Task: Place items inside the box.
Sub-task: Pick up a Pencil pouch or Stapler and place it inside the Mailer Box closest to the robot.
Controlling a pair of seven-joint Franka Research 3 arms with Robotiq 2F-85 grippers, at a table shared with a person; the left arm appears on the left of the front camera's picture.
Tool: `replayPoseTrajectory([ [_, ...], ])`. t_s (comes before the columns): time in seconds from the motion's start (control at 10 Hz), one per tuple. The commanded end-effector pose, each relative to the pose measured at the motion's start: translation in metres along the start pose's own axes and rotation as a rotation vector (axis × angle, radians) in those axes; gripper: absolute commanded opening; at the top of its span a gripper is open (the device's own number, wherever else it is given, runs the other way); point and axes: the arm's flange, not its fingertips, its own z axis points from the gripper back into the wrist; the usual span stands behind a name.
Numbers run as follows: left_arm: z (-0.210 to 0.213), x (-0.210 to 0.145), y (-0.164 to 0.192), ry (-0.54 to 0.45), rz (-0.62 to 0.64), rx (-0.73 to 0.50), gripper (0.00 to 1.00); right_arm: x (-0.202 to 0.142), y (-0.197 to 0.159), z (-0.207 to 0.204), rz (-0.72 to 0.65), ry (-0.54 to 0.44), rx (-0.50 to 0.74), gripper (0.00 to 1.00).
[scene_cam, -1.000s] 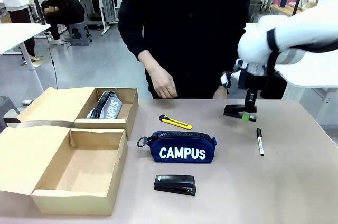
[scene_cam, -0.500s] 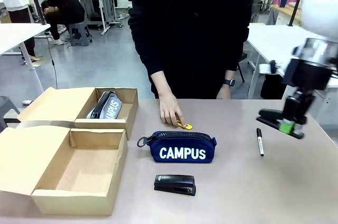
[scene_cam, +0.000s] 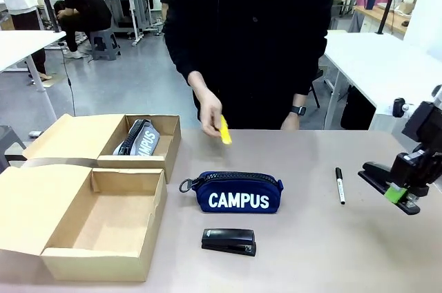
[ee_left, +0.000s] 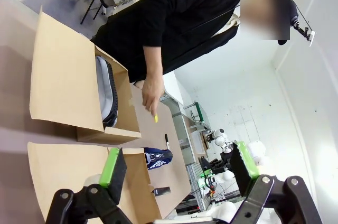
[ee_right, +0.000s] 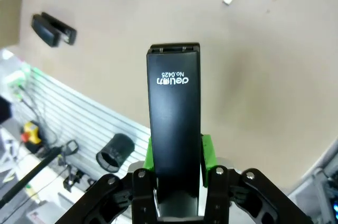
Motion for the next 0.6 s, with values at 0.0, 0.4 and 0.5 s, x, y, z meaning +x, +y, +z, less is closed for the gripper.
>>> replayPoseTrajectory([
  [0.0, -0.002, 0.000, -0.001, -0.019, -0.020, -0.023, 1.00, 0.009, 0.004, 0.009, 0.033, 0.022, 0.004, 0.00],
  [0.4, -0.002, 0.000, -0.001, -0.019, -0.020, -0.023, 1.00, 0.005, 0.000, -0.006, 0.035, -0.064, 0.110, 0.37],
  [0.5, -0.002, 0.000, -0.001, -0.019, -0.020, -0.023, 1.00, 0.004, 0.020, 0.000, -0.044, -0.049, 0.122, 0.37],
])
